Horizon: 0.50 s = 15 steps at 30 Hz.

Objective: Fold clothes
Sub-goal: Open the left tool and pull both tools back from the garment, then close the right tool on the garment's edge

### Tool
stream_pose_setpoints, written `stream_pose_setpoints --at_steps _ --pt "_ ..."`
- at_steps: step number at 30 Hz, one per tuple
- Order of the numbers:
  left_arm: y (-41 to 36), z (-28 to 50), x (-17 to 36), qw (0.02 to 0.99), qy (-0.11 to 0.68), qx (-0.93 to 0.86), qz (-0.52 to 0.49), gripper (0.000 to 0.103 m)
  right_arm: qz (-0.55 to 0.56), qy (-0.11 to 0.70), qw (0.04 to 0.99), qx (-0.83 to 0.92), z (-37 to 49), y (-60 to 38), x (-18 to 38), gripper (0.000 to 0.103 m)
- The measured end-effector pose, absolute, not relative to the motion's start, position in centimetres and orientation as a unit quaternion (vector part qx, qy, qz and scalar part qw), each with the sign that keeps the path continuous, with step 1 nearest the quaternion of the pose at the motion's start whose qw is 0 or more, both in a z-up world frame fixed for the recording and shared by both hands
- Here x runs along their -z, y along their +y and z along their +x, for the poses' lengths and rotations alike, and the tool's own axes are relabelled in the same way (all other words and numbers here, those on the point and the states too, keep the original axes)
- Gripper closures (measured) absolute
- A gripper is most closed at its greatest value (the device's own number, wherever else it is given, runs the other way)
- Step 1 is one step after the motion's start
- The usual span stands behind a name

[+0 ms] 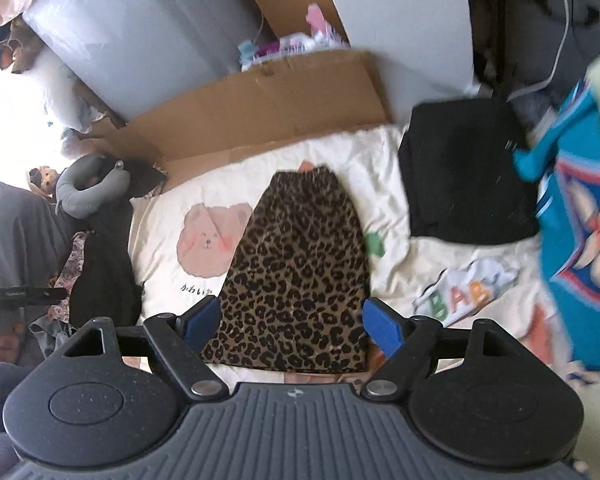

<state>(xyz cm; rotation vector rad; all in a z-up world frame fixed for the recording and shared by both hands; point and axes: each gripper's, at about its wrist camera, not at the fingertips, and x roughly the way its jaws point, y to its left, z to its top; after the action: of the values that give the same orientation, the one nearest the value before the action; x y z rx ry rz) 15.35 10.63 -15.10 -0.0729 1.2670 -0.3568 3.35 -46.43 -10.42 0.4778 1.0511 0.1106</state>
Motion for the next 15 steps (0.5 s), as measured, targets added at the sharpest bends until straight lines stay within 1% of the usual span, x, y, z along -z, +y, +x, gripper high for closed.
stream_pose_setpoints --at_steps 1,3,6,9,10,13,15 --pt "10.6 15.3 16.1 0.785 0.594 0.167 -0.045 0.013 0.24 0.494 0.834 -0.051 3.3 -46.6 12.0 0.02" --pt "10.2 15.0 18.1 0.781 0.6 0.167 -0.048 0.013 0.267 0.492 0.827 -0.053 3.3 -46.8 15.2 0.02" --pt "9.5 14.8 20.7 0.78 0.605 0.158 -0.026 0.014 0.283 0.509 0.811 -0.051 3.4 -46.4 20.5 0.022" --pt "9.1 14.7 23.3 0.77 0.618 0.157 -0.026 0.014 0.307 0.523 0.794 -0.05 3.1 -46.2 25.5 0.024" --pt "9.1 14.6 24.1 0.767 0.622 0.156 -0.029 0.014 0.319 0.527 0.786 -0.05 3.1 -46.3 27.1 0.025" --pt "9.1 14.4 26.3 0.758 0.633 0.155 -0.04 0.015 0.349 0.536 0.767 -0.051 2.9 -46.4 31.2 0.033" --pt "9.0 14.2 27.7 0.751 0.64 0.155 -0.047 0.015 0.362 0.541 0.757 -0.052 2.9 -46.5 33.2 0.033"
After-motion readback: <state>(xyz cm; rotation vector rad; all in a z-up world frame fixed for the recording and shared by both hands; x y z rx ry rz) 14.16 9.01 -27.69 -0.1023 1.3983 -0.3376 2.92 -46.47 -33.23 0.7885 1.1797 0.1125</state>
